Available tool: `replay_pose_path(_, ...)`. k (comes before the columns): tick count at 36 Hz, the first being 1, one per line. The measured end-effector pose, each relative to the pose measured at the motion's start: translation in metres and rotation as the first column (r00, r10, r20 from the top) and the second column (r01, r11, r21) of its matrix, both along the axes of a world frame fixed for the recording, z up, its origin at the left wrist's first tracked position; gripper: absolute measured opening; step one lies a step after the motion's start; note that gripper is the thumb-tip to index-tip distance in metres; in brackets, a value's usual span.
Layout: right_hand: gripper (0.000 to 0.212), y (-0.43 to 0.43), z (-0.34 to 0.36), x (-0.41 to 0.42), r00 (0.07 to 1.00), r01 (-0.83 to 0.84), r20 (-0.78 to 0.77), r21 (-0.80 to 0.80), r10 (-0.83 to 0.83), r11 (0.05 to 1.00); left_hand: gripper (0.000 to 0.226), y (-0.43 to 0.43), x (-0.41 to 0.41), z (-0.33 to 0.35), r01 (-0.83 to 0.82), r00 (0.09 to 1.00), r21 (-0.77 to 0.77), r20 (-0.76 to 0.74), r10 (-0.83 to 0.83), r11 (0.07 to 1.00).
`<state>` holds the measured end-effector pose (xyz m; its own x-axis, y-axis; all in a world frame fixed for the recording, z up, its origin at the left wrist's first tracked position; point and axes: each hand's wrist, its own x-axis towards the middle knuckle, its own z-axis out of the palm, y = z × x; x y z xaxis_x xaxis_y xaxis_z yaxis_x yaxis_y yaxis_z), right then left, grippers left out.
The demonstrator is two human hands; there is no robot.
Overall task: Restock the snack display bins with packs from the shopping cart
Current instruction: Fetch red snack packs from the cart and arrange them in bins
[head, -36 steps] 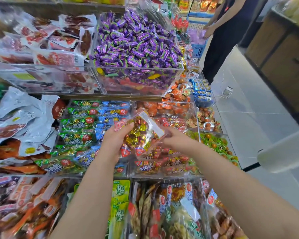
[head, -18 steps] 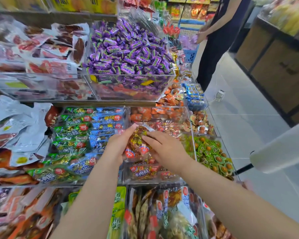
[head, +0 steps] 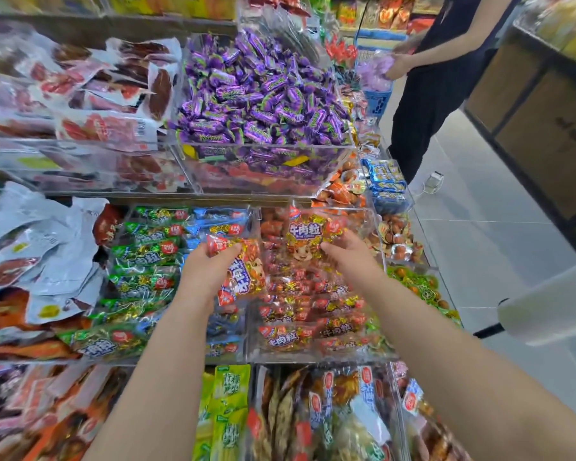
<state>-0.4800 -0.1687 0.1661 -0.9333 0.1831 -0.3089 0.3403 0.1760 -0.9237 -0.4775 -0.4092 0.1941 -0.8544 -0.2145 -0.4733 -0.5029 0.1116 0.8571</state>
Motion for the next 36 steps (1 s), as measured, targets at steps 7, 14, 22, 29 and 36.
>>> replay_pose_path(7,0.058,-0.011,-0.008,-0.043,0.997,-0.05,0.056,-0.022,0.051,0.999,0.028,0.003,-0.001,-0.007,0.063,0.998,-0.018,0.031,-0.062,0.998)
replay_pose_path(14,0.047,-0.028,-0.021,-0.069,0.999,0.02,0.05,-0.019,-0.019,1.0,0.024,0.004,-0.004,-0.012,0.086,0.993,-0.037,0.082,-0.083,0.996)
replay_pose_path(22,0.025,-0.049,-0.041,-0.073,0.94,0.338,-0.063,0.056,-0.335,0.939,0.016,0.002,-0.007,-0.017,0.077,0.993,-0.001,0.093,-0.076,0.997)
replay_pose_path(29,0.01,-0.049,-0.05,-0.078,0.917,0.38,-0.147,0.042,-0.371,0.924,0.019,0.002,-0.008,-0.022,0.074,0.993,0.033,0.085,-0.077,0.997)
replay_pose_path(36,0.018,-0.04,-0.059,-0.078,0.935,0.351,-0.092,0.116,-0.341,0.929,0.013,0.0,-0.008,-0.025,0.083,0.994,0.038,0.071,-0.085,0.996)
